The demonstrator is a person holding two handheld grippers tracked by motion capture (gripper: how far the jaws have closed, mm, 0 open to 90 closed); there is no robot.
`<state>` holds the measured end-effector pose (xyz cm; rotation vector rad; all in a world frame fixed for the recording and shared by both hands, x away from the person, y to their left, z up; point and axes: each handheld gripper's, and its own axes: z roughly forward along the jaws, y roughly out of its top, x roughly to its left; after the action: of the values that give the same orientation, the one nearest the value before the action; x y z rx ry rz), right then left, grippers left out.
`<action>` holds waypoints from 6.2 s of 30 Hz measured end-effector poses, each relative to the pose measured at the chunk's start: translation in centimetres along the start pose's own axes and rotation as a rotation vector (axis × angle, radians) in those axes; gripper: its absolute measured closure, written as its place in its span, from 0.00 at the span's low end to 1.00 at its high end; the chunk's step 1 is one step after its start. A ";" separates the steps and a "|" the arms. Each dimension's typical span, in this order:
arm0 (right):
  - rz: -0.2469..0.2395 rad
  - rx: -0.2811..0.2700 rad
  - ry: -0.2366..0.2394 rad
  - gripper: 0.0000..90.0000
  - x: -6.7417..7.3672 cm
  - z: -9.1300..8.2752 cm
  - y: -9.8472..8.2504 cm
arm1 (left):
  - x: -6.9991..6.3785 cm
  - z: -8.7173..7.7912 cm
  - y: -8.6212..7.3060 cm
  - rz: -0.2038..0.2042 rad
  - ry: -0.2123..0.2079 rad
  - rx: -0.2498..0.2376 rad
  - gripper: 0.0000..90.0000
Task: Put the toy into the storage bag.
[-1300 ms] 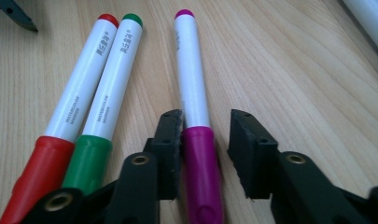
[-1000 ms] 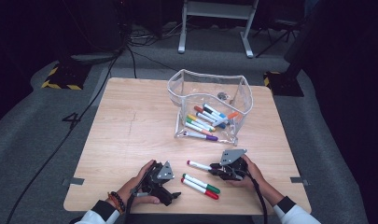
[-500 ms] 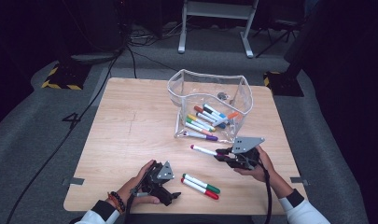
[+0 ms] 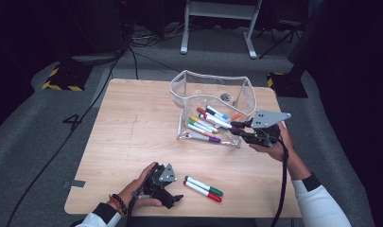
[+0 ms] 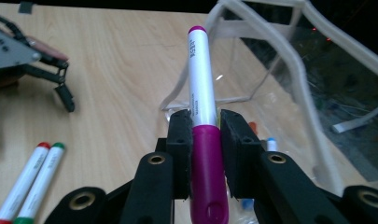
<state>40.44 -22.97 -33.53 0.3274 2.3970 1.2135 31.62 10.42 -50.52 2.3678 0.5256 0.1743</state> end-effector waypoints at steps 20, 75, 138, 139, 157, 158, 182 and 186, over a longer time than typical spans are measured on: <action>0.063 0.082 -0.040 0.83 -8.2 2.8 2.7 | 0.0 0.0 0.0 -0.005 0.000 -0.003 0.01; 0.223 0.146 -0.156 0.42 -9.4 -1.2 2.2 | 0.0 0.0 0.0 0.001 0.000 0.000 0.01; 0.162 0.222 0.227 0.68 9.5 8.6 -10.8 | -0.1 0.0 0.0 -0.008 0.004 -0.004 0.01; 0.158 0.220 0.231 0.71 9.3 8.6 -10.8 | -0.1 0.0 0.0 -0.008 0.005 -0.003 0.01; 0.045 0.238 0.226 0.83 7.9 7.3 -9.6 | -0.1 0.0 0.0 -0.006 0.003 -0.003 0.01; 0.046 0.230 0.221 0.83 7.8 7.1 -9.3 | -0.1 0.0 0.0 -0.006 0.003 -0.003 0.01; -0.027 0.023 0.051 0.83 3.1 0.4 -1.6 | -0.1 0.0 0.0 -0.006 0.003 -0.003 0.01; -0.030 0.001 0.025 0.83 1.9 -0.4 -0.3 | -0.1 0.0 0.0 -0.006 0.003 -0.002 0.01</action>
<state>38.56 -22.67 -34.07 0.2771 2.4151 1.2099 31.58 10.38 -50.54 2.3640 0.5330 0.1757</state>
